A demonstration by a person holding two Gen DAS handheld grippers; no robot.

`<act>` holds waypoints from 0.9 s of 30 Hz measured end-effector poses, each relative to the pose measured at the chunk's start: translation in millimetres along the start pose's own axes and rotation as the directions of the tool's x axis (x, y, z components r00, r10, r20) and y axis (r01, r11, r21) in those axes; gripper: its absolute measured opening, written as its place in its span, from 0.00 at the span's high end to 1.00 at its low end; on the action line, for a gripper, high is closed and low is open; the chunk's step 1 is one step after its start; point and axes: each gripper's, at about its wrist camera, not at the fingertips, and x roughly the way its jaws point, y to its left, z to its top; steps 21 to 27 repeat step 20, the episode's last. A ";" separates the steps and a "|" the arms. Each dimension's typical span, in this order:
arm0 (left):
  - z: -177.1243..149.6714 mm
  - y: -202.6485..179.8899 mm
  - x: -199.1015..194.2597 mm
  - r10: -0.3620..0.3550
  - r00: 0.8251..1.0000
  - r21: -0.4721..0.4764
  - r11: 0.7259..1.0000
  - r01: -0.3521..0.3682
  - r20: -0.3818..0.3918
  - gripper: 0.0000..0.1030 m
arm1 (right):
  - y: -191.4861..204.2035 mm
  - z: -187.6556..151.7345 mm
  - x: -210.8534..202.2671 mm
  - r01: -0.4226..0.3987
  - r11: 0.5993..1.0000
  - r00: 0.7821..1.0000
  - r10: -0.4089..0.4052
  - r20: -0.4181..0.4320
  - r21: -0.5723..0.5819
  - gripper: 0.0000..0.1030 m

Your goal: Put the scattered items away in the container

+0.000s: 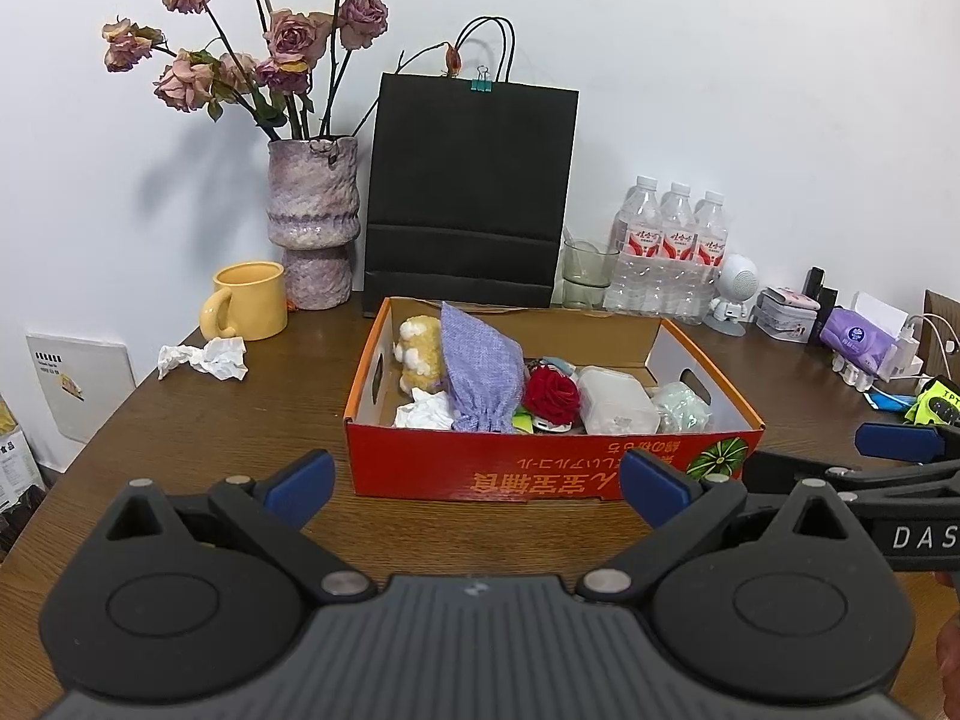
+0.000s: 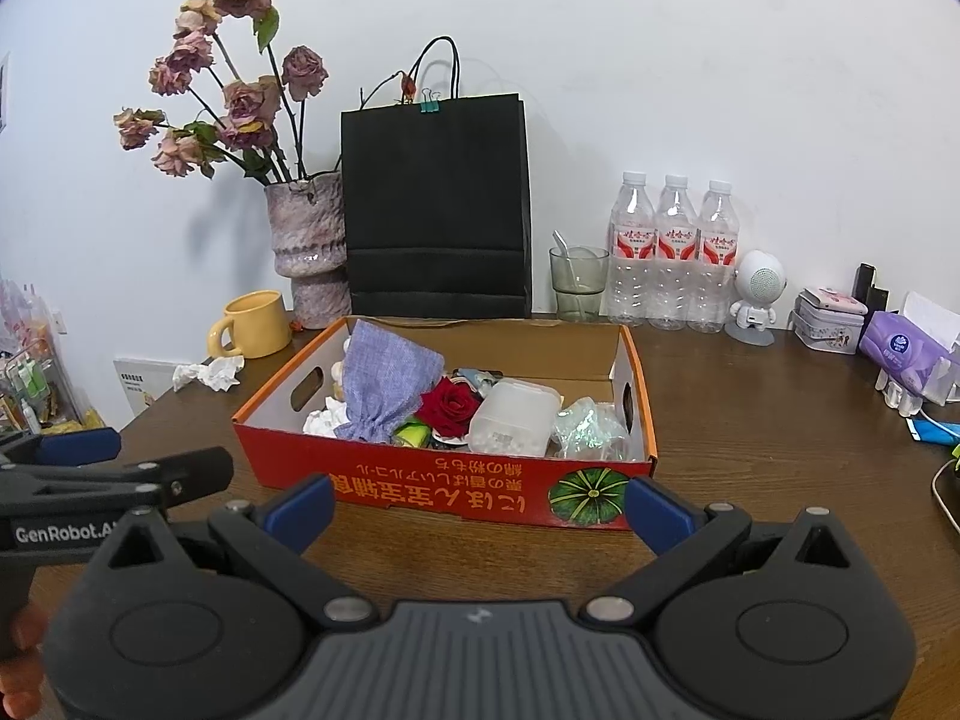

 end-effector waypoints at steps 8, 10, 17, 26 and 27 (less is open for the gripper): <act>-1.0 0.7 -0.1 0.002 1.000 0.000 1.000 -0.002 -0.002 0.00 | -0.6 -1.0 -0.1 0.001 1.000 1.000 -0.001 -0.001 0.000 0.00; -1.3 0.8 -0.2 0.004 1.000 0.001 1.000 -0.004 -0.002 0.00 | -0.6 -1.7 -0.5 0.001 1.000 1.000 -0.001 -0.002 0.001 0.00; -2.2 1.1 1.7 -0.005 1.000 -0.011 1.000 0.005 -0.004 0.00 | -1.8 -4.3 -1.0 0.004 1.000 1.000 -0.004 -0.003 0.003 0.00; -3.2 -1.9 0.9 -0.002 1.000 0.013 1.000 0.001 0.008 0.00 | -2.4 -5.2 -1.2 0.003 1.000 1.000 -0.003 -0.004 0.003 0.00; -3.2 -1.9 0.9 -0.002 1.000 0.013 1.000 0.001 0.008 0.00 | -2.4 -5.2 -1.2 0.003 1.000 1.000 -0.003 -0.004 0.003 0.00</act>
